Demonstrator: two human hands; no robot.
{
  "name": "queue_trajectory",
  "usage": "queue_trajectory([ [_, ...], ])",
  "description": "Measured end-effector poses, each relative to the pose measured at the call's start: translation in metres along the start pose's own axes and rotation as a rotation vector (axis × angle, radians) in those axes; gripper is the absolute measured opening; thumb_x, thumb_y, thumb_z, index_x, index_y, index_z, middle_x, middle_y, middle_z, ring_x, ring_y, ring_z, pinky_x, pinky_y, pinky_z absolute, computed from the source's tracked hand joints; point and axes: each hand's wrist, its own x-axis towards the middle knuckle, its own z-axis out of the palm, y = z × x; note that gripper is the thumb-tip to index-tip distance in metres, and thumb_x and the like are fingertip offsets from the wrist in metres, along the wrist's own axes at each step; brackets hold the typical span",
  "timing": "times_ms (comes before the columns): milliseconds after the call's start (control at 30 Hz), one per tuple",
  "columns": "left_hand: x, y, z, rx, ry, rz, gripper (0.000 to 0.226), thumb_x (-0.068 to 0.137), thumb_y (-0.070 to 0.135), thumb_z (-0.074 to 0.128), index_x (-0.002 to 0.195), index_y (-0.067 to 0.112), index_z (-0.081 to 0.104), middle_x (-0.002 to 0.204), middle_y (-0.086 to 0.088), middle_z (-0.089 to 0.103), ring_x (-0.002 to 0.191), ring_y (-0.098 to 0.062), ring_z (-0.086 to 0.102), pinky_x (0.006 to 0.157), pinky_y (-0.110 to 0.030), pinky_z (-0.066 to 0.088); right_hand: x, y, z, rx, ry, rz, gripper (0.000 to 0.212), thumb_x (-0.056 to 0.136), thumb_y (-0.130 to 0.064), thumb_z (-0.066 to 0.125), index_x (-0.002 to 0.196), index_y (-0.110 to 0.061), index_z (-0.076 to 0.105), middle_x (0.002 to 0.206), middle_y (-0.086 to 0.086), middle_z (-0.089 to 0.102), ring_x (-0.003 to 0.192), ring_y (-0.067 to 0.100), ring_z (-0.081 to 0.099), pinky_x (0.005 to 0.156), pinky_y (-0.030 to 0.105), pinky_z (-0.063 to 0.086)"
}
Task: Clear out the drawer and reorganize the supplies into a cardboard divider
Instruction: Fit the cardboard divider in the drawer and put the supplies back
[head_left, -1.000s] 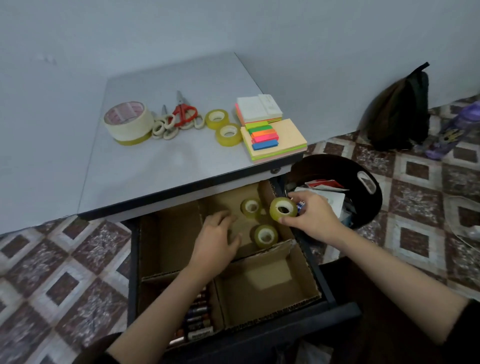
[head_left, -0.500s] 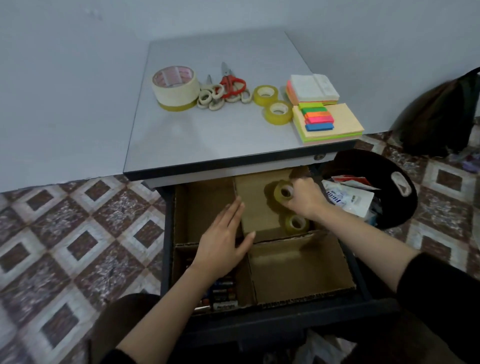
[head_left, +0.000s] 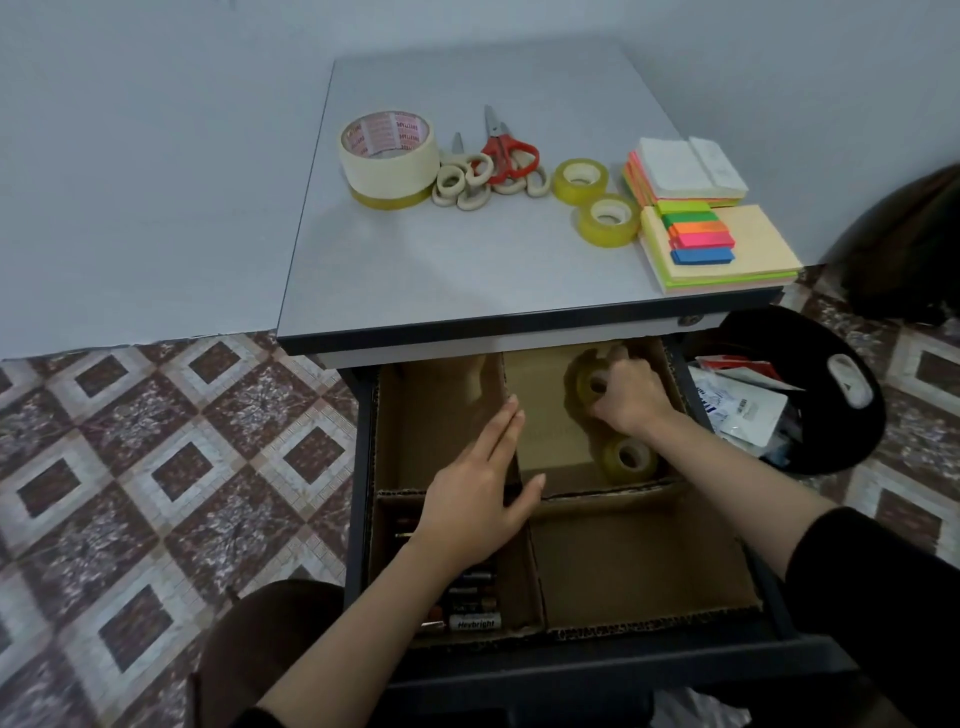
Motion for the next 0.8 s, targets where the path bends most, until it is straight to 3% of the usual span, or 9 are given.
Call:
queue_trajectory([
  [200,-0.001,0.002,-0.002,0.008,-0.034,-0.021,0.068,0.094,0.051,0.037,0.149,0.025,0.006,0.151,0.022,-0.009,0.108,-0.003,0.051,0.073,-0.013,0.044,0.005,0.006,0.001,-0.013,-0.017,-0.042,0.021,0.084,-0.007,0.065,0.102,0.003,0.06,0.095,0.017,0.066,0.083,0.026,0.065,0.077,0.036,0.057],
  [333,0.0,0.004,-0.004,0.025,-0.061,-0.049,0.068,0.095,0.051,0.035,0.149,0.026,0.002,0.151,0.022,-0.011,0.105,-0.002,0.051,0.068,-0.01,0.037,0.008,0.013,0.005,-0.027,-0.05,-0.083,0.037,0.08,-0.011,0.071,0.113,-0.002,0.06,0.095,0.014,0.065,0.081,0.026,0.065,0.073,0.035,0.058],
  [533,0.001,0.005,-0.003,0.021,-0.078,-0.069,0.068,0.094,0.052,0.035,0.149,0.027,0.003,0.149,0.025,-0.013,0.087,0.003,0.045,0.062,-0.007,0.033,0.009,0.017,0.008,-0.129,-0.089,-0.158,0.022,0.082,-0.008,0.066,0.104,-0.003,0.065,0.088,0.011,0.062,0.071,0.021,0.063,0.064,0.028,0.056],
  [700,0.001,0.006,-0.004,0.032,-0.08,-0.067,0.068,0.094,0.051,0.035,0.149,0.027,0.004,0.143,0.029,-0.017,0.077,0.003,0.038,0.055,-0.006,0.032,0.012,0.012,0.007,-0.195,-0.109,-0.169,0.025,0.083,-0.005,0.065,0.107,-0.003,0.061,0.095,0.012,0.063,0.08,0.023,0.064,0.072,0.032,0.057],
  [800,0.001,0.007,-0.004,0.035,-0.079,-0.069,0.068,0.094,0.051,0.035,0.149,0.027,0.004,0.141,0.029,-0.017,0.077,0.004,0.038,0.055,-0.005,0.031,0.014,0.01,0.002,-0.268,-0.115,-0.206,0.035,0.082,-0.014,0.069,0.116,-0.008,0.059,0.102,0.012,0.062,0.086,0.024,0.063,0.074,0.031,0.055],
])
